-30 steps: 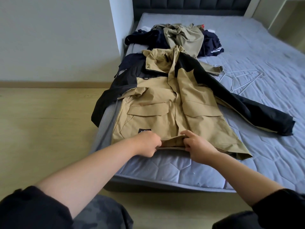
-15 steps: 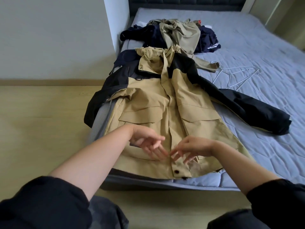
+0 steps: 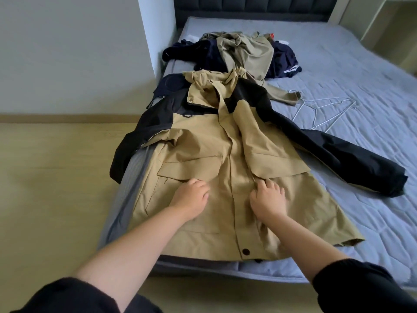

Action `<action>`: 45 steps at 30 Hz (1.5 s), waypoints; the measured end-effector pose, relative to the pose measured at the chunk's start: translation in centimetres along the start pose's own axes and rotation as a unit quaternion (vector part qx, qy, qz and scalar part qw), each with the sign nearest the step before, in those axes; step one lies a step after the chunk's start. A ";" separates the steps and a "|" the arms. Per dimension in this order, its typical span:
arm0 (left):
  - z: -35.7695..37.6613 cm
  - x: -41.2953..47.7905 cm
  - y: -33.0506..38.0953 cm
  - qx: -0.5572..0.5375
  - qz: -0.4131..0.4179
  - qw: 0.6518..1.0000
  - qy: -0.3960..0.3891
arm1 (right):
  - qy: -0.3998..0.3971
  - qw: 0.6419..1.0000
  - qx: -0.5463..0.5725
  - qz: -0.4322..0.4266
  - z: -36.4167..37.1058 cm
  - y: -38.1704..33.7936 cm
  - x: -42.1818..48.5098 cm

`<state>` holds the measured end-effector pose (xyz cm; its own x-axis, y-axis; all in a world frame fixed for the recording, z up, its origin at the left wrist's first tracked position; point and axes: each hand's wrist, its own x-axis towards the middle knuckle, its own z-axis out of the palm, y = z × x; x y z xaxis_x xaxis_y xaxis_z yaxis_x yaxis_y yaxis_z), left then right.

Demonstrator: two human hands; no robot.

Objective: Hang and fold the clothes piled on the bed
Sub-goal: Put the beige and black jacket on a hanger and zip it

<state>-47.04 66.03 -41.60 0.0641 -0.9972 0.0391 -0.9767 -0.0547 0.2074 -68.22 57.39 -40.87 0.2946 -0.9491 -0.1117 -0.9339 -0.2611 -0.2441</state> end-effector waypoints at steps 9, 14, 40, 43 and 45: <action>-5.0 7.6 0.4 -0.109 0.036 0.958 0.262 | 0.227 0.961 0.048 -0.149 -4.3 -5.8 8.3; -7.2 13.1 2.5 -0.269 -0.014 0.883 0.385 | 0.322 0.916 0.221 -0.089 -6.8 -3.9 12.0; 7.2 22.9 -0.6 0.000 -0.129 0.990 0.054 | 0.209 0.939 0.045 0.269 -10.6 8.4 36.2; 7.1 23.0 -0.5 0.005 -0.131 0.990 0.044 | 0.174 0.930 -0.017 0.322 -10.2 7.9 35.9; 7.1 23.0 -0.4 0.007 -0.132 0.990 0.041 | 0.220 0.947 -0.036 0.233 -9.6 6.0 35.1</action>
<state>-46.59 42.77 -47.71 0.3330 -0.9407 0.0644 -0.9267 -0.3139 0.2064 -65.42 20.83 -37.04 -0.2502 -0.9419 0.2242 -0.9577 0.2069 -0.1998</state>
